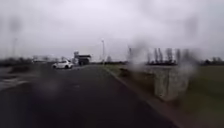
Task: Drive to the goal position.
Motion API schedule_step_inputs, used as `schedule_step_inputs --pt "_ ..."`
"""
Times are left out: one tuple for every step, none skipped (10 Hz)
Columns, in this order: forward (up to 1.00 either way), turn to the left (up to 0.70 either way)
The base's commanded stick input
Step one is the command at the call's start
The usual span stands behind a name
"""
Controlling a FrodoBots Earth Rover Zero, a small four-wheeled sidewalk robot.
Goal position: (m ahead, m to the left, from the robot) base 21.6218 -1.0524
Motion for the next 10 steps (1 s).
schedule_step_inputs --pt "0.85 0.34" --pt "0.85 0.34" --pt "0.85 0.34" --pt "0.85 0.34" --pt "0.85 0.34" --pt "0.85 0.34" --pt "0.85 0.34" --pt "0.85 0.34" --pt "0.85 0.02" --pt "0.85 0.01"
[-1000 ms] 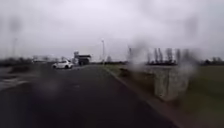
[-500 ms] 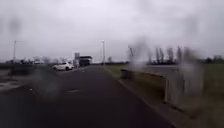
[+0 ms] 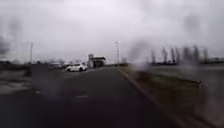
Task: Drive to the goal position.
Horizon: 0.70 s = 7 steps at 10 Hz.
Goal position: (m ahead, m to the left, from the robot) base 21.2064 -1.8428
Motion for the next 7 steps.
schedule_step_inputs --pt "0.85 0.0" --pt "0.85 0.0" --pt "0.85 0.0" --pt "0.85 0.0" --pt "0.85 0.0" --pt "0.85 0.0" --pt "0.85 0.0"
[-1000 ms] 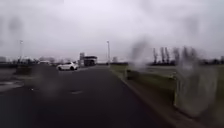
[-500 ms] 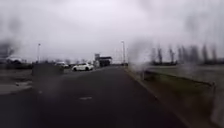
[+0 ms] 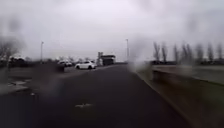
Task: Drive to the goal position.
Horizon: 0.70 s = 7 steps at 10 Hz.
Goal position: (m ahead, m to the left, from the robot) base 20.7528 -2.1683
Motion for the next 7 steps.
schedule_step_inputs --pt "0.85 0.0" --pt "0.85 0.0" --pt "0.85 0.0" --pt "0.85 0.0" --pt "0.85 0.0" --pt "0.85 0.0" --pt "0.85 0.0"
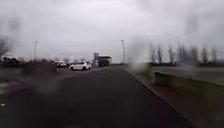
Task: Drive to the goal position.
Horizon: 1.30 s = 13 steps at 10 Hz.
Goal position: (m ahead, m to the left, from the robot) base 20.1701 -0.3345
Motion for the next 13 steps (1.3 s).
schedule_step_inputs --pt "0.85 0.0" --pt "0.85 0.08" --pt "0.85 0.17" --pt "0.85 0.34" --pt "0.85 0.34" --pt "0.85 0.21" --pt "0.85 0.07" --pt "0.85 0.0" --pt "0.85 0.0" --pt "0.85 0.0" --pt "0.85 0.0" --pt "0.85 0.0" --pt "0.85 0.0"
